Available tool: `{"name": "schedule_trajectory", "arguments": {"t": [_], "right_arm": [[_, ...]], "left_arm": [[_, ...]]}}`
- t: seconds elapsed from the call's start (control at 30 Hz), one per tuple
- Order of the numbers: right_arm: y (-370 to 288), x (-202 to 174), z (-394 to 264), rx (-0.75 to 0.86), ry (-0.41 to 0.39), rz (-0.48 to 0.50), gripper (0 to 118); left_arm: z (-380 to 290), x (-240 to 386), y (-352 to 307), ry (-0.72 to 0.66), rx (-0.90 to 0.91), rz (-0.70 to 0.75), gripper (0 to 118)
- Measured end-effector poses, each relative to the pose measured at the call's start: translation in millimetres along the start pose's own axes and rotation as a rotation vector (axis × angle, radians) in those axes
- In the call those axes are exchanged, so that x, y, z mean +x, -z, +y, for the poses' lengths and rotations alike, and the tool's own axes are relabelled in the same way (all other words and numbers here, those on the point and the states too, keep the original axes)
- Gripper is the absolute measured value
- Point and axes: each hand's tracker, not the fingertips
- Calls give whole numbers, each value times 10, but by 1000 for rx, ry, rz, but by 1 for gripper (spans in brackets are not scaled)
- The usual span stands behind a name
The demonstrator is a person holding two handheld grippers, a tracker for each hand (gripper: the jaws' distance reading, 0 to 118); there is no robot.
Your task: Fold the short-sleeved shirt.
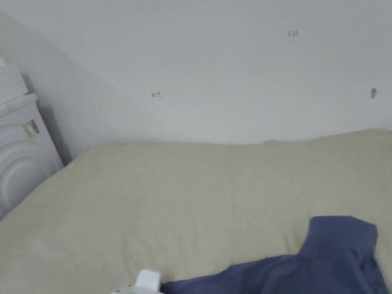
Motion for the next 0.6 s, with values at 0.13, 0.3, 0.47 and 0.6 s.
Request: {"name": "schedule_trajectory", "arguments": {"t": [0.13,0.3,0.47,0.6], "right_arm": [[317,79,375,51,-56,22,48],[1452,254,1219,-31,-73,102,88],[2874,289,1835,-105,-89,21,87],[3597,272,1990,-167,-101,-86,77]], "left_arm": [[105,-214,92,-84,-57,-71,7],[167,-118,192,-24,-102,-39,7],[160,-143,193,-28,-106,-45,7],[106,-248,218,-84,-82,-80,7]]}}
